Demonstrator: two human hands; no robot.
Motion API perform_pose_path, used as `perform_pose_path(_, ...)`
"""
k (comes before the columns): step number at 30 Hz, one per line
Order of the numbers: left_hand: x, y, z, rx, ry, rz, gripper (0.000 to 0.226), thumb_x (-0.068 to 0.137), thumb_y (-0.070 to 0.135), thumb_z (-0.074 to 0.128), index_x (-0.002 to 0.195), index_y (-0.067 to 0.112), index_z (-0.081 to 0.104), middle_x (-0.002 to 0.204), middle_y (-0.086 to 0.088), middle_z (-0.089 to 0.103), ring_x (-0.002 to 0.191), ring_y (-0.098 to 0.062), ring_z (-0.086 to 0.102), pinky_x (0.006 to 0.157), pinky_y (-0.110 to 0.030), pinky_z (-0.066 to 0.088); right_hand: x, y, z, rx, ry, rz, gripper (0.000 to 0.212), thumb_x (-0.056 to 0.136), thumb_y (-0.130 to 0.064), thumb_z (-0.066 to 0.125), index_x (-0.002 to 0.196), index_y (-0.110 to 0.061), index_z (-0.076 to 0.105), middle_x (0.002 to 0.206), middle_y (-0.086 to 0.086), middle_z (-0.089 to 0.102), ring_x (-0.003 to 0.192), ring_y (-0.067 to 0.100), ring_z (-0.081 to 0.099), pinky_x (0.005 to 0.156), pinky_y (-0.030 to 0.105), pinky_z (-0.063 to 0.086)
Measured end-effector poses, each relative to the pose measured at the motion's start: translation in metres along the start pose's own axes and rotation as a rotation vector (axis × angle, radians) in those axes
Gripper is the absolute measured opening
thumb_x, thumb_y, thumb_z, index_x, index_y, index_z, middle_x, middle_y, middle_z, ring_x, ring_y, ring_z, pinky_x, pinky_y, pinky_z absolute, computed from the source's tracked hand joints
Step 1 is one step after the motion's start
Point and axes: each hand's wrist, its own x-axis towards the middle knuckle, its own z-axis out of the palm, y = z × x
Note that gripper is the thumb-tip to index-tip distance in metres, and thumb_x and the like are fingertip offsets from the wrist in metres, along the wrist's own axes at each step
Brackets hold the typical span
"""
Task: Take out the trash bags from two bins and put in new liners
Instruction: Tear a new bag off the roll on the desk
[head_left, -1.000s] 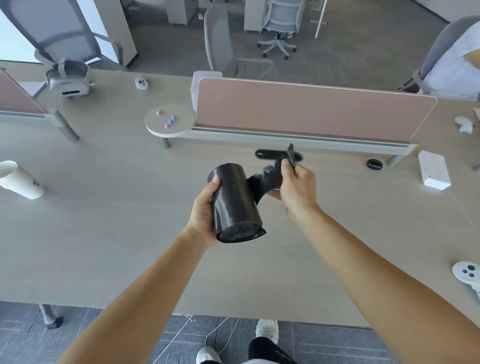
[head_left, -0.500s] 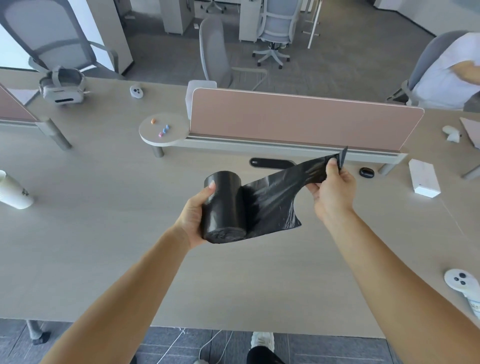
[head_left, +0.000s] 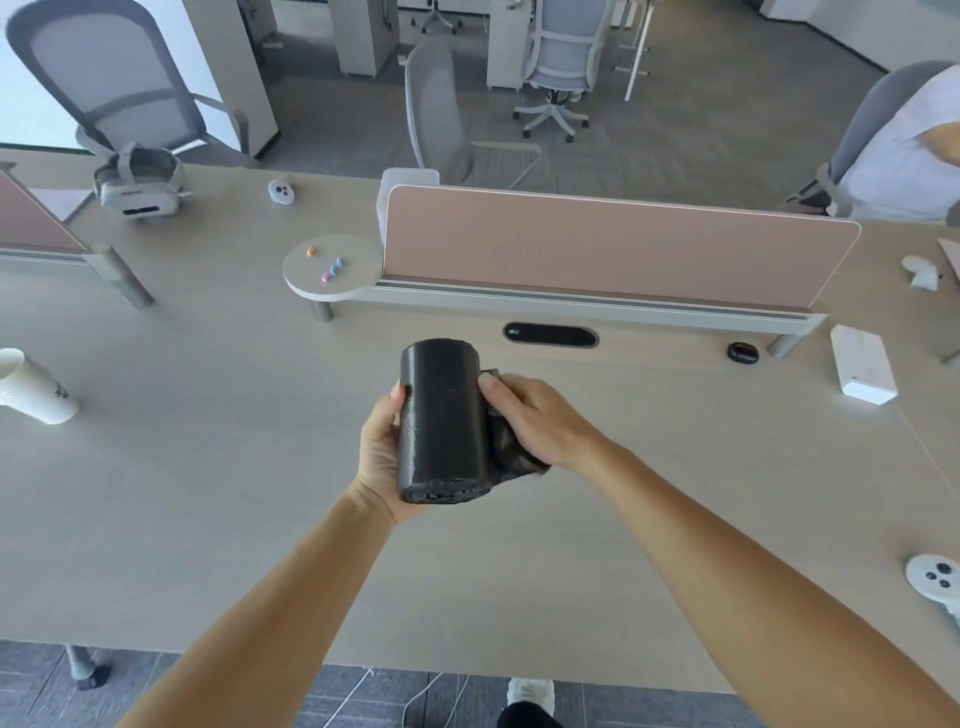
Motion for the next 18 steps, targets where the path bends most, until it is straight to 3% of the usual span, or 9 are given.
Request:
perform_pose_path(2,0.000,0.001,-0.001,-0.018,-0.006,0.006,0.079,0.068,0.046,0.080,0.132,0.009,0.052,0.133,-0.014,0.052,0.125,-0.030,0.048,0.116,-0.047,0.029,0.002,0.001,-0.006,0.016,0.046,-0.045,0.049,0.097,-0.048,0.053,0.063,-0.013,0.046,0.057,-0.006,0.045,0.055,0.007,0.043,0.058,0.028,0.036)
perform_pose_path(4,-0.002,0.000,-0.003,-0.025,-0.020,-0.010,0.078,0.068,0.047,0.080,0.130,0.009,0.053,0.132,-0.013,0.050,0.126,-0.029,0.046,0.116,-0.045,0.029,0.001,0.000,-0.012,-0.002,-0.002,-0.047,0.049,0.097,-0.036,0.058,0.058,-0.014,0.039,0.052,-0.007,0.033,0.048,0.006,0.033,0.052,0.023,0.029)
perform_pose_path(6,-0.005,0.000,-0.001,0.027,0.024,-0.022,0.080,0.063,0.051,0.084,0.127,0.009,0.061,0.130,-0.014,0.058,0.121,-0.032,0.056,0.107,-0.049,0.041,-0.001,0.001,-0.018,0.118,-0.012,-0.024,0.050,0.096,-0.039,0.058,0.062,-0.004,0.042,0.056,0.002,0.038,0.053,0.011,0.040,0.057,0.028,0.036)
perform_pose_path(8,-0.007,0.001,0.002,0.091,0.086,-0.020,0.079,0.053,0.052,0.088,0.119,0.012,0.070,0.121,-0.016,0.067,0.107,-0.034,0.066,0.089,-0.052,0.053,-0.005,-0.004,-0.028,0.262,0.034,0.002,0.057,0.092,-0.045,0.057,0.080,0.011,0.052,0.068,0.021,0.052,0.062,0.031,0.051,0.073,0.040,0.048)
perform_pose_path(10,-0.007,0.005,0.002,0.107,0.151,0.001,0.078,0.047,0.051,0.091,0.113,0.014,0.073,0.115,-0.015,0.069,0.101,-0.034,0.069,0.083,-0.051,0.055,-0.010,-0.011,-0.041,0.408,0.145,-0.014,0.050,0.093,-0.037,0.058,0.084,0.012,0.057,0.074,0.031,0.060,0.064,0.035,0.060,0.076,0.040,0.051)
perform_pose_path(12,-0.005,0.007,-0.001,0.136,0.186,-0.006,0.083,0.047,0.050,0.092,0.119,0.015,0.070,0.122,-0.015,0.066,0.107,-0.034,0.066,0.089,-0.052,0.053,-0.011,-0.013,-0.061,0.659,0.285,0.035,0.037,0.093,-0.022,0.057,0.063,-0.002,0.064,0.061,0.015,0.063,0.055,0.025,0.062,0.062,0.034,0.053)
perform_pose_path(14,-0.004,0.007,-0.004,0.122,0.208,-0.048,0.084,0.047,0.046,0.093,0.120,0.013,0.070,0.126,-0.016,0.064,0.110,-0.035,0.064,0.094,-0.051,0.051,-0.011,-0.010,-0.084,0.876,0.352,0.038,0.043,0.094,-0.011,0.050,0.052,-0.011,0.060,0.053,0.004,0.059,0.046,0.021,0.059,0.050,0.028,0.050)
perform_pose_path(18,-0.001,0.001,-0.005,0.091,0.204,-0.087,0.081,0.045,0.043,0.094,0.116,0.012,0.072,0.124,-0.015,0.066,0.110,-0.036,0.065,0.095,-0.054,0.050,-0.008,0.003,-0.113,0.935,0.538,-0.098,0.045,0.089,0.002,0.048,0.049,-0.019,0.048,0.046,-0.005,0.041,0.038,0.014,0.044,0.045,0.018,0.035)
